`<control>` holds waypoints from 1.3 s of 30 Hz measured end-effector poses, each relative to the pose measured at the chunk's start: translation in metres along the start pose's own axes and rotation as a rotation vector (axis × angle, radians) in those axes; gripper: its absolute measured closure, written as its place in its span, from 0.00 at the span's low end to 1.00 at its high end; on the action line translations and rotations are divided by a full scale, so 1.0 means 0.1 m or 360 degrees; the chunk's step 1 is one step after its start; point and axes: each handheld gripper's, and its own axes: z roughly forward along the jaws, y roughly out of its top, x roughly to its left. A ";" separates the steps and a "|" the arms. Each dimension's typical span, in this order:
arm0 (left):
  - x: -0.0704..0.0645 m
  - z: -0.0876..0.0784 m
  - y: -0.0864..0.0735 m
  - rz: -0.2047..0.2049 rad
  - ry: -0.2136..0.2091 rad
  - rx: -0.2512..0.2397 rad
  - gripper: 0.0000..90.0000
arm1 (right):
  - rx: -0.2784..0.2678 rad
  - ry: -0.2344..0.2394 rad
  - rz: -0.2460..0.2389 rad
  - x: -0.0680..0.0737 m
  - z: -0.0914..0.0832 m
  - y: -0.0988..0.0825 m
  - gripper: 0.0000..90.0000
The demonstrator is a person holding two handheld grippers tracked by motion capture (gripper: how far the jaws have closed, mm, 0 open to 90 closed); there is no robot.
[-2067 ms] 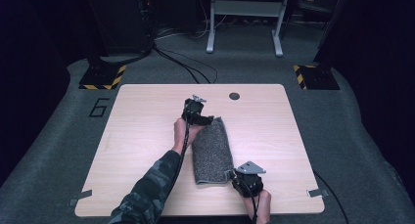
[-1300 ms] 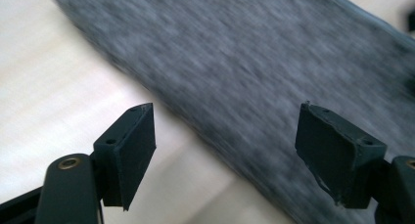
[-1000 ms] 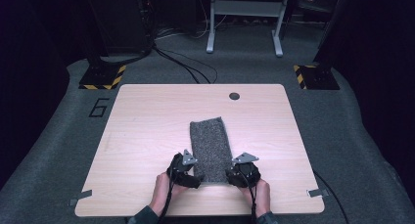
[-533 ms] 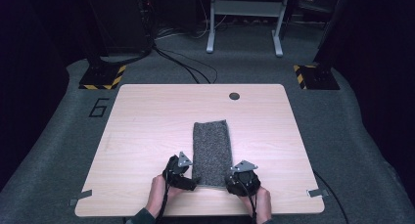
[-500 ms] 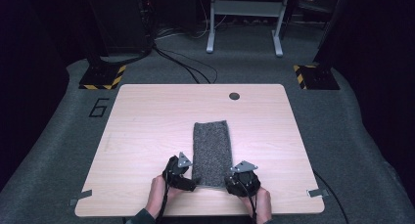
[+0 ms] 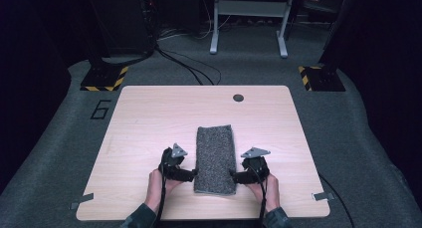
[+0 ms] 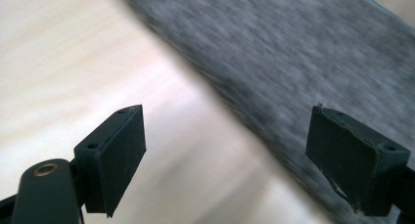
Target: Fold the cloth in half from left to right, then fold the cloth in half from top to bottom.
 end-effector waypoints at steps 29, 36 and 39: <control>0.69 0.70 0.73 -0.0230 0.0092 0.0063 0.24 | 0.0082 -0.0031 0.0074 -0.62 0.87 0.92 0.30; 0.67 0.84 0.77 -0.0264 0.0136 0.0038 0.31 | 0.0094 -0.0053 0.0180 -0.70 1.07 0.95 0.36; 0.63 0.90 0.78 -0.0271 0.0154 0.0037 0.32 | 0.0119 -0.0078 0.0198 -0.69 1.14 0.93 0.37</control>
